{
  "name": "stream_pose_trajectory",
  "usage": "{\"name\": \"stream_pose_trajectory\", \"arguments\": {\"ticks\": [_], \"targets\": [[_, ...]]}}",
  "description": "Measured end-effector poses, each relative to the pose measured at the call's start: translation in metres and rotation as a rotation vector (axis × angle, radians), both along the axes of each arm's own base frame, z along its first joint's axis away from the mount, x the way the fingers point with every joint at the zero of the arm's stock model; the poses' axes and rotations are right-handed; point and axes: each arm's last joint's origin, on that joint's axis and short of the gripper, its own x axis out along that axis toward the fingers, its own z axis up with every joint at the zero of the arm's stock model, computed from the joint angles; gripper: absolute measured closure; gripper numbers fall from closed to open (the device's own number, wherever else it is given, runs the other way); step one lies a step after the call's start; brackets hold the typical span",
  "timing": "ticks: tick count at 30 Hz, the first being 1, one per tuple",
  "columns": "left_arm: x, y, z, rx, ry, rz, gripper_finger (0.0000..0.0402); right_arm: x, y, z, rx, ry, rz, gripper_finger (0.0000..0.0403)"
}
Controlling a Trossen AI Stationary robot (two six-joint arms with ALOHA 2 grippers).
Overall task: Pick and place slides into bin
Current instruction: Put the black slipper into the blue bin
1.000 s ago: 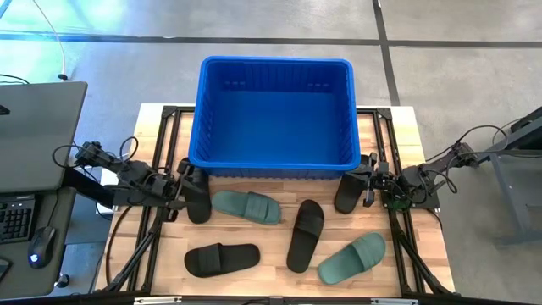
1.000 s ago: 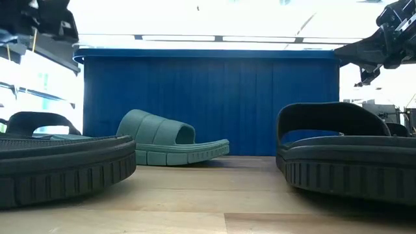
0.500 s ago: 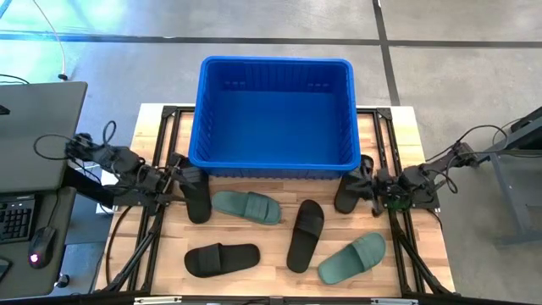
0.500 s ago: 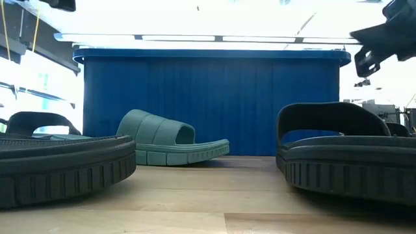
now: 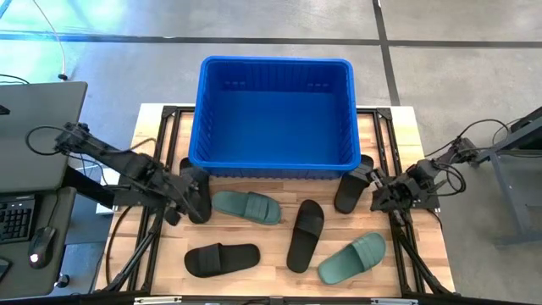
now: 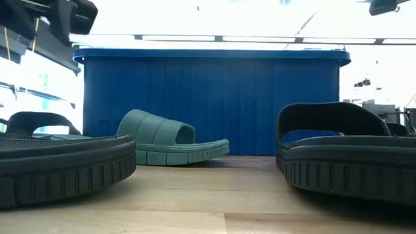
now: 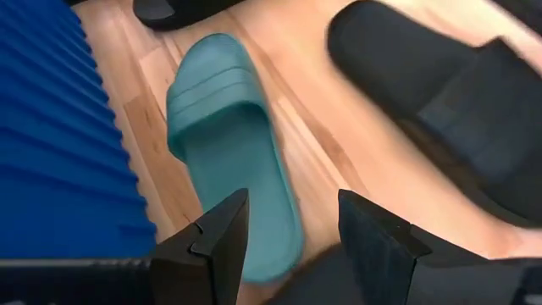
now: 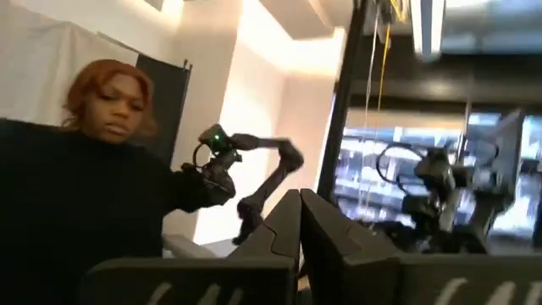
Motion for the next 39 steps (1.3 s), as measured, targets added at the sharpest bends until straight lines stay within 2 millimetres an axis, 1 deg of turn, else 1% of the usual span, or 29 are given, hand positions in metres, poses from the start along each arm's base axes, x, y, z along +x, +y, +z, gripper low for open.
{"name": "stream_pose_trajectory", "arguments": {"ticks": [2,4,7,10,14,17,20,25,28,30,32,34,37,39], "targets": [[0.007,-0.002,-0.004,-0.001,0.008,0.009,0.0234,0.002,0.000,0.013,0.035,0.117,-0.002,0.0402],[0.014,-0.004,-0.005,-0.017,-0.003,0.019,0.0234,0.005,0.000,0.026,0.058,0.218,-0.044,0.0402],[0.019,-0.006,-0.006,-0.053,-0.017,0.049,0.0234,0.016,0.003,0.048,0.067,0.357,-0.114,0.0403],[0.021,-0.007,-0.004,-0.087,-0.035,0.082,0.0234,0.036,0.012,0.057,0.061,0.559,-0.179,0.0402],[0.024,-0.007,-0.001,-0.094,-0.090,0.124,0.0234,0.063,0.027,0.056,0.102,0.787,-0.202,0.0402],[0.026,-0.007,0.001,-0.103,-0.116,0.139,0.0234,0.079,0.038,0.050,0.123,0.943,-0.187,0.0402],[0.027,-0.007,0.002,-0.096,-0.135,0.151,0.0234,0.092,0.046,0.042,0.177,1.053,-0.189,0.0402],[0.028,-0.007,0.003,-0.098,-0.149,0.168,0.0234,0.107,0.054,0.018,0.237,1.226,-0.253,0.0402],[0.028,-0.006,0.003,-0.100,-0.158,0.208,0.0234,0.117,0.055,0.003,0.200,1.253,-0.336,0.0402],[0.028,-0.005,0.003,-0.100,-0.165,0.238,0.0234,0.122,0.054,-0.006,0.151,1.245,-0.435,0.0403],[0.028,-0.005,0.003,-0.100,-0.168,0.250,0.0234,0.125,0.054,-0.018,0.148,1.299,-0.495,0.0402],[0.028,-0.005,0.003,-0.110,-0.169,0.262,0.0234,0.126,0.055,-0.027,0.134,1.371,-0.504,0.0402],[0.028,-0.005,0.003,-0.114,-0.169,0.266,0.0234,0.118,0.056,-0.043,0.074,1.563,-0.484,0.0402],[0.028,-0.005,0.003,-0.114,-0.170,0.267,0.0234,0.111,0.056,-0.049,0.045,1.661,-0.488,0.0402]]}}
